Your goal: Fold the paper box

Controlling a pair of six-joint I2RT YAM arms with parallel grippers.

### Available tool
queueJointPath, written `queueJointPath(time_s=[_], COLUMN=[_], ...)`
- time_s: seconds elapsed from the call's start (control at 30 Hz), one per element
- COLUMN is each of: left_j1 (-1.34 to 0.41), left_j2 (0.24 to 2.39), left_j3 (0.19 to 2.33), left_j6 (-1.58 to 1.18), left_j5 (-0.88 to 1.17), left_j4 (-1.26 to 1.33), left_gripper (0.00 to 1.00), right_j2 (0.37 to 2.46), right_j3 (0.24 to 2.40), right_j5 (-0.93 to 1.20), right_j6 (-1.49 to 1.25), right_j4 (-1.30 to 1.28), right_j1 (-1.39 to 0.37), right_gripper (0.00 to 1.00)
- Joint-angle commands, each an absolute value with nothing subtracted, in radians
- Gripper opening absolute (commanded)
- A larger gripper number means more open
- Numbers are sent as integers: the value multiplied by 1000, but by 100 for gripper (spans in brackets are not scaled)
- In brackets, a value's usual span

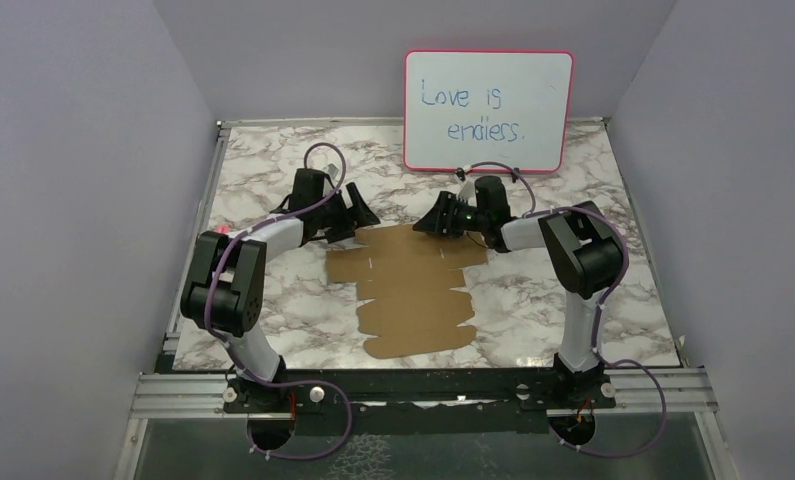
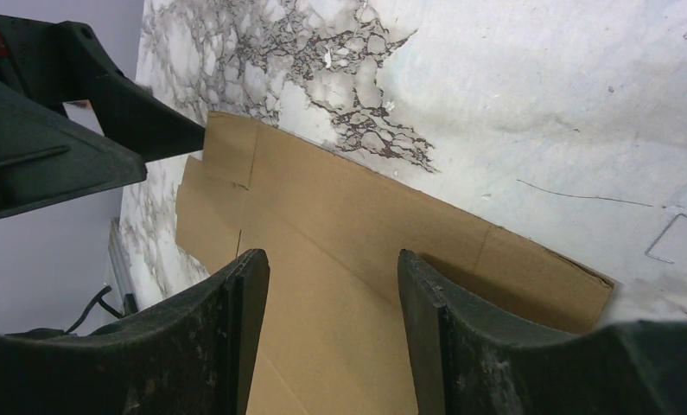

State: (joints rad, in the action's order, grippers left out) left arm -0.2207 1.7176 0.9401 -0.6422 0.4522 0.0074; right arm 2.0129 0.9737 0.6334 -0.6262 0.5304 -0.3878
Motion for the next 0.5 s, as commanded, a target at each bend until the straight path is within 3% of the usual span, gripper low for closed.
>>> queueJointPath(time_s=[0.0, 0.47], left_j1=[-258, -373], left_j2=[1665, 1734], left_j3=[964, 1111], left_j6=[-615, -485], left_j5=[410, 167], left_j4=[-15, -207], left_gripper=[81, 39], right_j2=[2035, 2043], right_j3=[958, 959], right_j5=[630, 626], right_j6=[-603, -607], right_j4=[523, 521], right_j1=[-400, -401], right_gripper=[62, 62])
